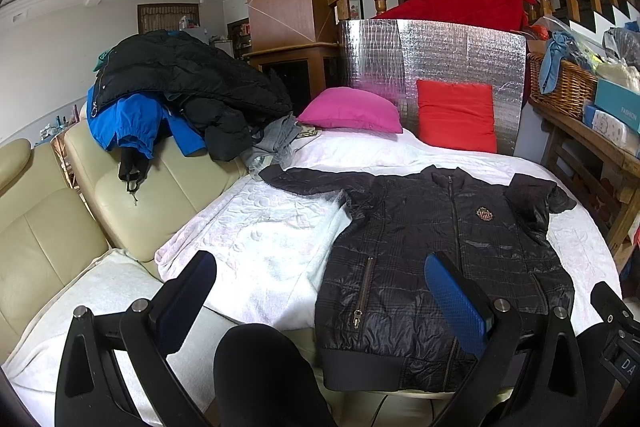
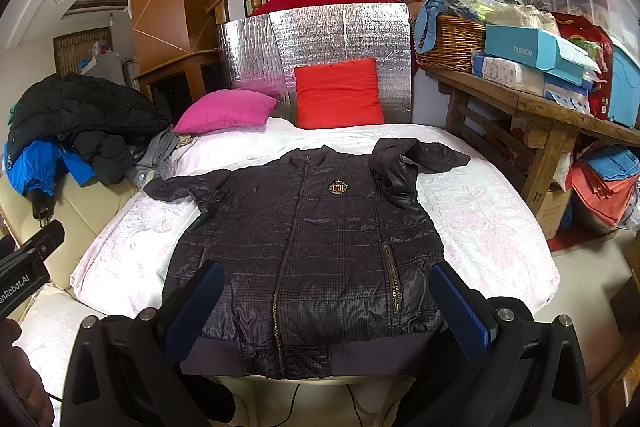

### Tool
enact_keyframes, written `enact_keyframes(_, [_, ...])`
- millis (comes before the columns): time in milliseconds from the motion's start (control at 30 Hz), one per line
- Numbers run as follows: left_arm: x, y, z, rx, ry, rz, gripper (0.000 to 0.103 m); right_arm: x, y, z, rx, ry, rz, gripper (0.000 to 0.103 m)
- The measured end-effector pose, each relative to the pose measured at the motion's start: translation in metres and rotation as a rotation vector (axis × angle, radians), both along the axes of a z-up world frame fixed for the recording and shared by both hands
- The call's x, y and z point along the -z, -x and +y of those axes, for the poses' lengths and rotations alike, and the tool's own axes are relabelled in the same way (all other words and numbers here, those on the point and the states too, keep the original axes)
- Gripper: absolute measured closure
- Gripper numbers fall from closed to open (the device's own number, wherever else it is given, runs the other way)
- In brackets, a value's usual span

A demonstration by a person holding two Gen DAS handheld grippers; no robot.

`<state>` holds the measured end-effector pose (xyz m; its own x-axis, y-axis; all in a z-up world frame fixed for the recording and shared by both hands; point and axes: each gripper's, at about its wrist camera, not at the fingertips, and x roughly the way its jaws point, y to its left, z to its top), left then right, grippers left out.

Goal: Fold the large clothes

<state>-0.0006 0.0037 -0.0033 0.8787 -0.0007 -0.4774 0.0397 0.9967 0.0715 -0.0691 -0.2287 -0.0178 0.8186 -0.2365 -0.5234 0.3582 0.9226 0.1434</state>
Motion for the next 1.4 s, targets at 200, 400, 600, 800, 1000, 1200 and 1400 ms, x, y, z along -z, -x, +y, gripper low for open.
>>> enact_keyframes(200, [0.002, -0.006, -0.001, -0.002, 0.000, 0.012, 0.000, 0.002, -0.004, -0.004, 0.001, -0.006, 0.010, 0.000])
enact_keyframes(400, [0.007, -0.029, -0.010, 0.023, -0.003, 0.033, 0.000, 0.003, -0.019, -0.017, 0.016, -0.008, 0.021, 0.000])
enact_keyframes(600, [0.035, -0.127, -0.040, 0.094, 0.038, 0.177, 0.000, -0.001, -0.069, -0.091, 0.042, -0.085, -0.062, 0.000])
enact_keyframes(800, [0.098, -0.268, -0.092, 0.066, 0.047, 0.307, 0.000, 0.040, -0.178, -0.240, 0.011, -0.408, -0.089, 0.000])
enact_keyframes(1000, [0.138, -0.343, -0.143, 0.081, 0.068, 0.312, 0.000, 0.128, -0.267, -0.393, 0.197, -0.796, -0.108, 0.000])
enact_keyframes(1200, [0.172, -0.367, -0.180, 0.152, -0.014, 0.311, 0.000, 0.194, -0.323, -0.473, 0.350, -0.943, -0.101, 0.005])
enact_keyframes(1400, [0.171, -0.367, -0.191, 0.180, -0.077, 0.251, 0.000, 0.227, -0.351, -0.499, 0.444, -0.991, -0.061, 0.062])
